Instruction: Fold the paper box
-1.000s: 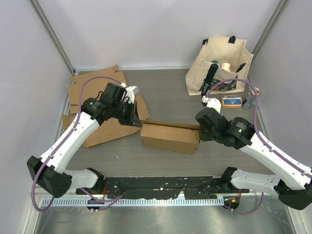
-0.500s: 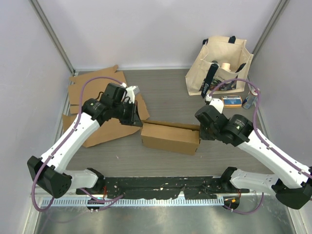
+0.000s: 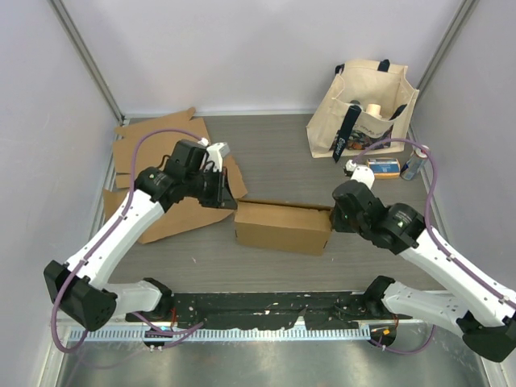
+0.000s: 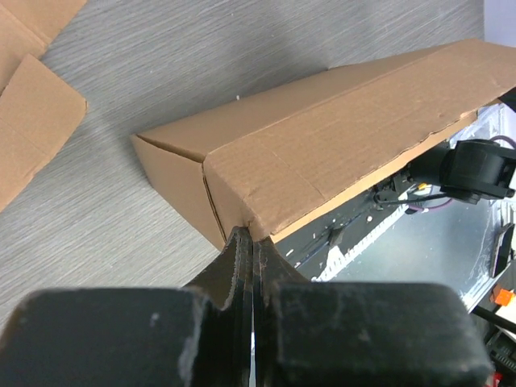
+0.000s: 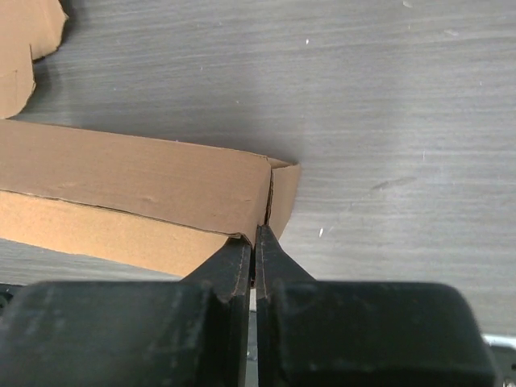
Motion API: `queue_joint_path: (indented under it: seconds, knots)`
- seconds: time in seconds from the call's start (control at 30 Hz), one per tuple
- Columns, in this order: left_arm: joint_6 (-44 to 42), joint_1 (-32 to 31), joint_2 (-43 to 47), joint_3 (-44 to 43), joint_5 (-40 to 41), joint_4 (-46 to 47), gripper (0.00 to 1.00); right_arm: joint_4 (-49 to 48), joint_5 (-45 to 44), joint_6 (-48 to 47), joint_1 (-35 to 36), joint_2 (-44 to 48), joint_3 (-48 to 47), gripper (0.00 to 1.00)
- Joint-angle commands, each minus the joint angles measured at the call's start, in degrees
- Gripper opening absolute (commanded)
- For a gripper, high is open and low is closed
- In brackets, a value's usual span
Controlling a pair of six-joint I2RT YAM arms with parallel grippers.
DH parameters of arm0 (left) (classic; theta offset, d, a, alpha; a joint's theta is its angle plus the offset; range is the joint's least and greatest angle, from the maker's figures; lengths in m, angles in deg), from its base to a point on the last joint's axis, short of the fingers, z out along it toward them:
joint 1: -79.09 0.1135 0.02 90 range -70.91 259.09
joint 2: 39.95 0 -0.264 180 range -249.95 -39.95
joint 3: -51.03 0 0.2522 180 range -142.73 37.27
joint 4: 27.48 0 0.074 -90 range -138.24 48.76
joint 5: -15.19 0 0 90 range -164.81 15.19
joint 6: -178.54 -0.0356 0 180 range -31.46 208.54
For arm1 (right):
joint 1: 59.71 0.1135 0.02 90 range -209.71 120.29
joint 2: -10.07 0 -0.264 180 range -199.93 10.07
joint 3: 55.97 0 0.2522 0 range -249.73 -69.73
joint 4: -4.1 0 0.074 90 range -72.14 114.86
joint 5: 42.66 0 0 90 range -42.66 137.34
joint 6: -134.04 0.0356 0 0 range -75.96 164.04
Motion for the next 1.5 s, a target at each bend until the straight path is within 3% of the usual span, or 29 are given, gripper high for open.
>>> queue_joint_path:
  seconds: [0.0,0.13,0.17,0.2,0.27,0.3,0.4,0.47,0.6,0.83,1.3,1.47]
  knots:
    - [3.94,-0.66,3.45,5.63,-2.48,6.61,0.00,-10.09,0.76,-4.58,0.25,4.48,7.14,0.01]
    - [5.79,-2.49,8.80,10.99,2.25,13.10,0.00,-14.05,2.59,-2.92,0.34,7.38,11.27,0.02]
    - [6.14,-4.50,12.21,14.75,3.92,15.13,0.00,-14.93,4.86,-2.91,0.34,8.00,11.63,0.09]
    - [6.58,-5.05,13.63,16.61,6.02,16.98,0.00,-14.94,5.67,-2.74,0.42,9.48,11.29,0.29]
    - [8.60,-5.31,16.70,20.48,6.83,21.02,0.00,-12.32,11.61,-4.39,0.25,10.37,6.12,0.59]
    - [8.87,-5.31,17.33,21.20,7.88,21.65,0.00,-11.09,14.70,-4.93,0.25,10.20,4.18,0.66]
    - [8.61,-5.31,17.78,21.64,9.56,21.48,0.00,-2.92,19.74,-6.17,0.25,8.54,-3.73,0.71]
    - [8.34,-5.31,17.43,21.29,9.21,21.48,0.00,2.69,16.68,-3.89,0.25,8.18,-9.27,0.75]
    - [8.25,-5.40,16.37,20.94,8.86,21.30,0.00,7.21,3.41,9.79,0.25,7.83,-13.85,0.89]
    - [8.87,-5.84,17.77,20.94,10.17,22.00,0.00,4.31,-2.40,21.77,0.16,7.83,-6.75,0.91]
    - [9.92,-8.48,18.04,21.20,12.63,22.71,0.00,0.00,-9.44,23.89,-0.02,6.86,-6.12,0.88]
    - [11.50,-10.41,19.18,21.55,16.32,23.06,0.00,-5.25,-7.51,25.30,-0.02,11.42,2.65,0.72]
